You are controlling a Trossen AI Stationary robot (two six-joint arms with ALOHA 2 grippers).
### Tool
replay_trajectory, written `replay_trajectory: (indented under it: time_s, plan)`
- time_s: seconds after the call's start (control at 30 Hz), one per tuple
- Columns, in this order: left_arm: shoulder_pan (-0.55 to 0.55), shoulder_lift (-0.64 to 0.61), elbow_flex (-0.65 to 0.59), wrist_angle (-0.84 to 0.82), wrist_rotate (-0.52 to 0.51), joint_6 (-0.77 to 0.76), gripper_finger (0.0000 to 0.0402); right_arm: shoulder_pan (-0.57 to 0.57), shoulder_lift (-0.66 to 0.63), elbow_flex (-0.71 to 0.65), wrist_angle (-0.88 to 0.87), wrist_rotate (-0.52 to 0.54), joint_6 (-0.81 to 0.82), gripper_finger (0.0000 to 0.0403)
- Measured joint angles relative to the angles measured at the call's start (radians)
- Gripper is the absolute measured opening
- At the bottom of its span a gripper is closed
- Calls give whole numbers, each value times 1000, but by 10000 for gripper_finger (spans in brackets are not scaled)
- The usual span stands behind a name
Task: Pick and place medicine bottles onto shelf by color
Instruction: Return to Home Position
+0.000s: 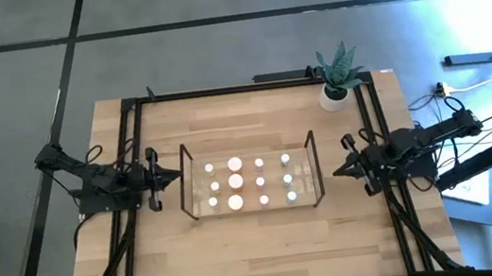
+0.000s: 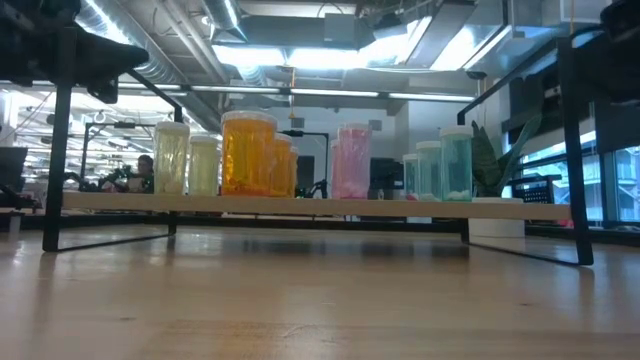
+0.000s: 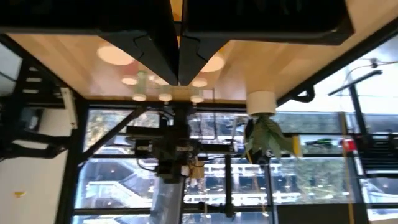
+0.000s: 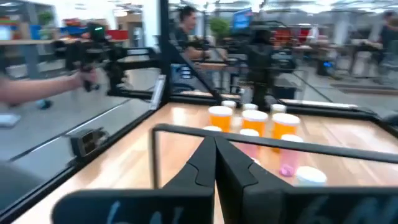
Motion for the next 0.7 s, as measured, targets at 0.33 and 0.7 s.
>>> replay_trajectory:
  time_s: [0.33,0.7]
  plan:
    - [0,0,0,-18,-33,-9,12,0,2,1,-23,-63,-86,4]
    - [0,0,0,-18,-32,2,27,0,2,1,-27,-40,-159,5]
